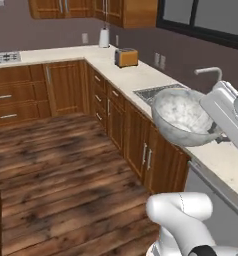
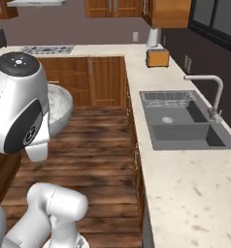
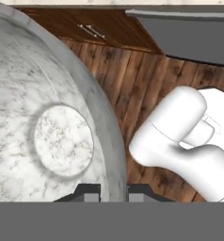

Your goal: Move the bowls from the cabinet to the plates on the dining table.

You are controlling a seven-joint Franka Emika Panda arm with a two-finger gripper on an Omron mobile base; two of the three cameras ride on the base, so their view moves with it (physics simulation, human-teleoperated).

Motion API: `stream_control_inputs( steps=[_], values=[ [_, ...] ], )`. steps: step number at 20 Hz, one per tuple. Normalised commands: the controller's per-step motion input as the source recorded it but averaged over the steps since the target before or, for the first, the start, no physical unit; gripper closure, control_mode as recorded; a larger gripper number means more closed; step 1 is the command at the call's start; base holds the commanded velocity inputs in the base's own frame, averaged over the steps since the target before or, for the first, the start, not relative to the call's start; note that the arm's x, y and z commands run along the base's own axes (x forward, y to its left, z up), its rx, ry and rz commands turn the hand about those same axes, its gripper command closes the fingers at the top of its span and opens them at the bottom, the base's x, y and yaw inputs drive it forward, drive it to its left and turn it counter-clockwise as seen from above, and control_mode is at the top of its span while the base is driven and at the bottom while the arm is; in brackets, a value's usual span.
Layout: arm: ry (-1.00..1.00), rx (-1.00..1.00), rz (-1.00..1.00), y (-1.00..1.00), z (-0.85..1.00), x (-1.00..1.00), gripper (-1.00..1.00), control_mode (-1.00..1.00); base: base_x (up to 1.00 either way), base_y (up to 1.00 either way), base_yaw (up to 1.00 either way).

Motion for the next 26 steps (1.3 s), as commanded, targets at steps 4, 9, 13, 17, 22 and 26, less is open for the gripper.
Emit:
stream_control_inputs(
  steps=[4,9,13,17,22,26],
  values=[
    [0.00,0.00,0.00,0.00,0.00,0.00,1.00,1.00,1.00,-0.14,0.41],
    [0.00,0.00,0.00,0.00,0.00,0.00,1.00,1.00,1.00,0.00,0.22],
    [0.00,0.00,0.00,0.00,0.00,0.00,1.00,1.00,1.00,0.00,0.13],
    [0.00,0.00,0.00,0.00,0.00,0.00,1.00,1.00,1.00,0.00,0.13],
    [0.00,0.00,0.00,0.00,0.00,0.00,1.00,1.00,1.00,0.00,0.13],
    [0.00,0.00,0.00,0.00,0.00,0.00,1.00,1.00,1.00,0.00,0.14]
  ],
)
